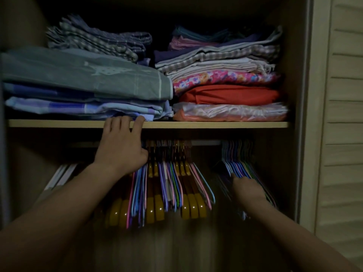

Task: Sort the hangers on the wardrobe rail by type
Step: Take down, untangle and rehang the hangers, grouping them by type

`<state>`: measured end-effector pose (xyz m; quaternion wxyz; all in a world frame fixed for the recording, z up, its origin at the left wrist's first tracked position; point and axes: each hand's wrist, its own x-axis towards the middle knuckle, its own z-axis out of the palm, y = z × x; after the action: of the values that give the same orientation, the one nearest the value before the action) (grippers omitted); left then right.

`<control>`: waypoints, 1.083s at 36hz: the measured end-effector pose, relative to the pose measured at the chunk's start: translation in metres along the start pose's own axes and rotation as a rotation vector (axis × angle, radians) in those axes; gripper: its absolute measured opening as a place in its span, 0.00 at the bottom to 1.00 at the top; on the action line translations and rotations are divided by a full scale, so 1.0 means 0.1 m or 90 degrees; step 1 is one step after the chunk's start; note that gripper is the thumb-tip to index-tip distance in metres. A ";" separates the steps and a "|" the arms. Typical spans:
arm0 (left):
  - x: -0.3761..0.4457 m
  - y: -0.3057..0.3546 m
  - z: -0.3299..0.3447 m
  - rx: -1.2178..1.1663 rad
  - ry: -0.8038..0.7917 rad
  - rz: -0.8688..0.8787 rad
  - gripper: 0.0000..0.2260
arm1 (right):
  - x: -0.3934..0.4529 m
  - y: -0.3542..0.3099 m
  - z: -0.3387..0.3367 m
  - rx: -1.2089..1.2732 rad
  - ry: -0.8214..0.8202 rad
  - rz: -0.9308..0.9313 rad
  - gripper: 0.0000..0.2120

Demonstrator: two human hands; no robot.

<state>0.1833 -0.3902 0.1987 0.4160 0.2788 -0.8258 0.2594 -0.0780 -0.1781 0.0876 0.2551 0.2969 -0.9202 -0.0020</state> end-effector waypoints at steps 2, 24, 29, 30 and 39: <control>-0.01 0.01 -0.01 -0.001 -0.002 -0.001 0.39 | 0.00 0.01 -0.04 0.017 -0.005 0.008 0.24; -0.02 -0.02 0.05 -0.016 0.027 0.006 0.37 | -0.23 -0.51 0.07 0.656 0.013 -0.013 0.18; 0.00 -0.01 0.07 -0.020 0.031 0.005 0.39 | -0.13 -0.50 -0.12 0.541 0.300 -0.017 0.14; 0.01 -0.01 0.08 -0.018 0.030 0.005 0.39 | -0.07 -0.50 -0.18 0.520 0.336 -0.012 0.12; 0.05 -0.03 0.04 0.020 -0.036 0.015 0.43 | 0.55 -0.64 -0.38 0.353 0.148 0.023 0.18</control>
<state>0.1809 -0.3964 0.2014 0.3852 0.2826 -0.8363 0.2691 -0.0629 -0.2552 0.1361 0.2676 0.3372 -0.8554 0.2881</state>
